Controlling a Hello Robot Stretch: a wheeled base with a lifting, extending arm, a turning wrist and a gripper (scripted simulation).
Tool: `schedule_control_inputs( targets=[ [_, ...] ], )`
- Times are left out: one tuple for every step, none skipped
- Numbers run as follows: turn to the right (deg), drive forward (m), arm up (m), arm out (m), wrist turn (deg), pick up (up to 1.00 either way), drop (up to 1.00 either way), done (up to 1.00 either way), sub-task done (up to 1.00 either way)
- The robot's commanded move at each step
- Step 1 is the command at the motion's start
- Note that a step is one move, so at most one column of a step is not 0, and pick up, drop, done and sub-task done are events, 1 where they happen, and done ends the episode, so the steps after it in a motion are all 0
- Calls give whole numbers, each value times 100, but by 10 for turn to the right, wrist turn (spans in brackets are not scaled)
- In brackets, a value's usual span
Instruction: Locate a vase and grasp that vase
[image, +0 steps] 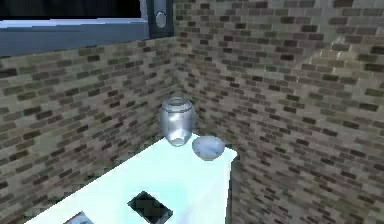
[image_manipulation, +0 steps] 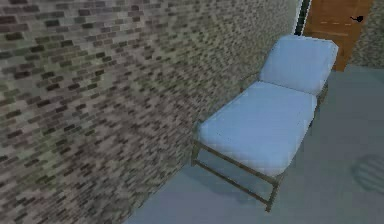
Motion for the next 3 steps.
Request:
schedule_control_inputs(
  targets=[
    [210, 0, 0, 0, 0, 0, 0, 0, 0],
    [0, 55, 0, 0, 0, 0, 0, 0, 0],
    [-450, 0, 0, 0, 0, 0, 0, 0, 0]
  ],
)
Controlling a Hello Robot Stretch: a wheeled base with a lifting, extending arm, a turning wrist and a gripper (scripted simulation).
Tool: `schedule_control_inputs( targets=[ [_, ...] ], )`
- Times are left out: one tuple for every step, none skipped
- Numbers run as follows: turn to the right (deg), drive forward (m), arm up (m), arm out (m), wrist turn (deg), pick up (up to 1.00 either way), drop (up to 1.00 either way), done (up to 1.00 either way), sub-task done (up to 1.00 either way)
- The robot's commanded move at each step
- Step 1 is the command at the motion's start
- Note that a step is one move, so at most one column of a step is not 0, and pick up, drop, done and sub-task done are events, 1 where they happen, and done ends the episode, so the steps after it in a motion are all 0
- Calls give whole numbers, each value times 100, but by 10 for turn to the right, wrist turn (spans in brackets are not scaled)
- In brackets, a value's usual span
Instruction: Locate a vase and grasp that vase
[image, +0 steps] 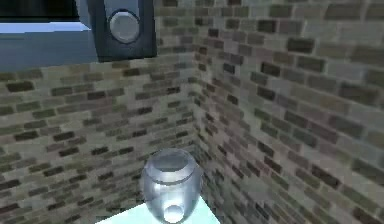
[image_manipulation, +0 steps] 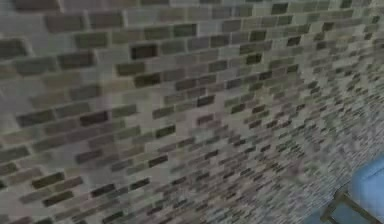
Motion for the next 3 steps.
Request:
schedule_control_inputs(
  targets=[
    [-450, 0, 0, 0, 0, 0, 0, 0, 0],
    [-420, 0, 0, 0, 0, 0, 0, 0, 0],
    [0, 0, 50, 0, 0, 0, 0, 0, 0]
  ],
)
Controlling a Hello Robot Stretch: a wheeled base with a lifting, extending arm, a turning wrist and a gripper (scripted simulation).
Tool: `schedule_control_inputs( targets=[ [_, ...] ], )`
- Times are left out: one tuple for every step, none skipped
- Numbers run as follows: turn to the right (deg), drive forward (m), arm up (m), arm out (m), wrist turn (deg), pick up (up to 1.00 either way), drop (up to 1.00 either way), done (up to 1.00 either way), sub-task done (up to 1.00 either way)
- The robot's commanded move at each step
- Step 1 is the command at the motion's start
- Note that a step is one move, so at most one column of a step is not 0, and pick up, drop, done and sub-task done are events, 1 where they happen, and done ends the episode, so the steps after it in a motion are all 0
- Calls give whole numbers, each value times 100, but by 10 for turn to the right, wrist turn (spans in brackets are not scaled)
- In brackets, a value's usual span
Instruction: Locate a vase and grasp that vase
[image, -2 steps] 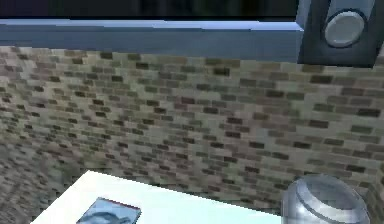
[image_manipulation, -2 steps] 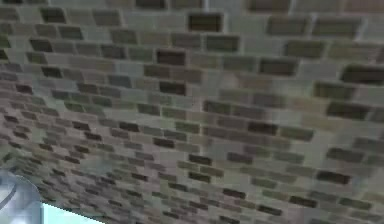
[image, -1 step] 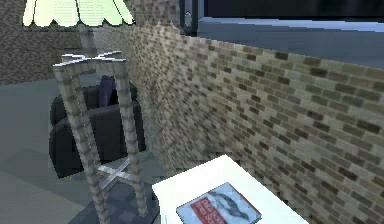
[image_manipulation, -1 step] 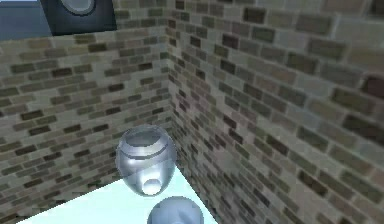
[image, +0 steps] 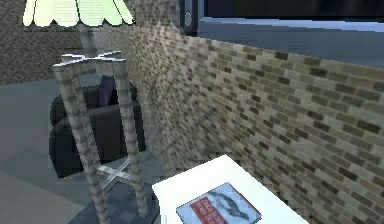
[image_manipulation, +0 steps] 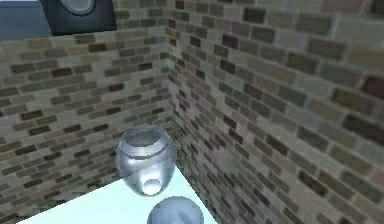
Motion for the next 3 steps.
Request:
schedule_control_inputs(
  targets=[
    [0, 0, 38, 0, 0, 0, 0, 0, 0],
    [0, 0, 0, 12, 0, 0, 0, 0, 0],
    [0, 0, 0, 0, 450, 0, 0, 0, 0]
  ],
)
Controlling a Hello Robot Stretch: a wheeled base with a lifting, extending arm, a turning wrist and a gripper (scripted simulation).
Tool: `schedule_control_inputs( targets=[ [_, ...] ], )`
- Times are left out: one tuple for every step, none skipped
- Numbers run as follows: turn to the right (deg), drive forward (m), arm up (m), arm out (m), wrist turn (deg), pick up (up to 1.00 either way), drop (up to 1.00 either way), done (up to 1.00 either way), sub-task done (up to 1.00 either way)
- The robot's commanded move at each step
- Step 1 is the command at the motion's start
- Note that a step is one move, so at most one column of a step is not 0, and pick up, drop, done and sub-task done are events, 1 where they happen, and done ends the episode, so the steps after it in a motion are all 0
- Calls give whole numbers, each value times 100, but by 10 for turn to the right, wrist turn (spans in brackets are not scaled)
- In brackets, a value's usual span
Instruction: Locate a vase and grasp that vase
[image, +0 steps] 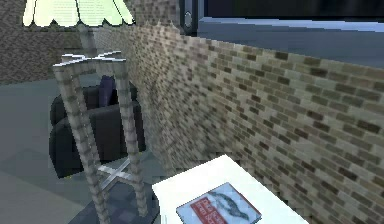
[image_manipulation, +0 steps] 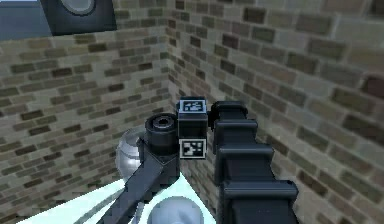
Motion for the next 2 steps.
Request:
schedule_control_inputs(
  targets=[
    [0, 0, 0, 0, 450, 0, 0, 0, 0],
    [0, 0, 0, 0, 450, 0, 0, 0, 0]
  ],
)
